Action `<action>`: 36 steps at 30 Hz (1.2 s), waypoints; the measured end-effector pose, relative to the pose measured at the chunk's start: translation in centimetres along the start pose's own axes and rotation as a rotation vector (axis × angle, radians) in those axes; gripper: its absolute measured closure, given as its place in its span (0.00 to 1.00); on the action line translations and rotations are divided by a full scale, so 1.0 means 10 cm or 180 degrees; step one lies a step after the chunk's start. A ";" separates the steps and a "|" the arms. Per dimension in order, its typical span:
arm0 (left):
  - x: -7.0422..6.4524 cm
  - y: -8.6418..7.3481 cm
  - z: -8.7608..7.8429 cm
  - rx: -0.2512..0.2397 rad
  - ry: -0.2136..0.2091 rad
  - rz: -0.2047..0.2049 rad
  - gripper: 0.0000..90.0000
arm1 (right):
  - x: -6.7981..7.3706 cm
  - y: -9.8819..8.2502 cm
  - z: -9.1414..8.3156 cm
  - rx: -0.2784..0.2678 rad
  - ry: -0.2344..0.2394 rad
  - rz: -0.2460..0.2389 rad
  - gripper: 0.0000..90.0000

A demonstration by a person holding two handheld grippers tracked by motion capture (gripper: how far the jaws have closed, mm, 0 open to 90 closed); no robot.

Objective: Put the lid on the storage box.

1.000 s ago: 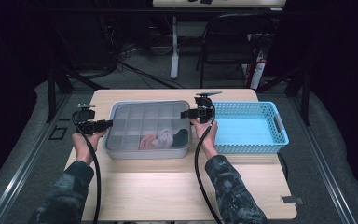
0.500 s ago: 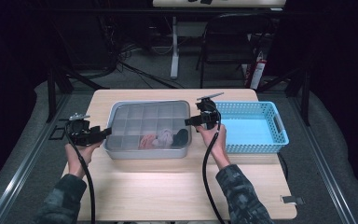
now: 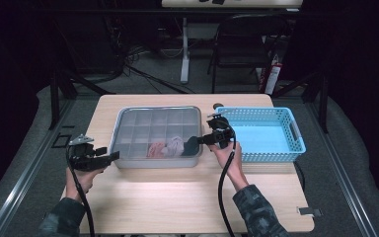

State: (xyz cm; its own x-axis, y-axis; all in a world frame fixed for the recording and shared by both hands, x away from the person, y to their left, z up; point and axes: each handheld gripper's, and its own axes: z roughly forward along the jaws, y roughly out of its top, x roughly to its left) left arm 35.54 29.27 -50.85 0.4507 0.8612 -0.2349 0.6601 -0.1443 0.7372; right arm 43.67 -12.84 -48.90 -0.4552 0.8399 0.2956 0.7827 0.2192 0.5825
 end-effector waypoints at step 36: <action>0.12 -0.18 0.10 0.0109 -0.0195 0.0259 0.36 | -0.02 -0.01 0.09 -0.0173 0.0128 0.0035 0.75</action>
State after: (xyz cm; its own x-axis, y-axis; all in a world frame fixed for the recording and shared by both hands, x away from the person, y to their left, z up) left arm 35.48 30.05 -53.10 0.5389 0.8147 -0.2142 0.6394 -0.2300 0.7337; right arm 44.06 -12.61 -49.67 -0.4643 0.8212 0.3318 0.7640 0.1819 0.6190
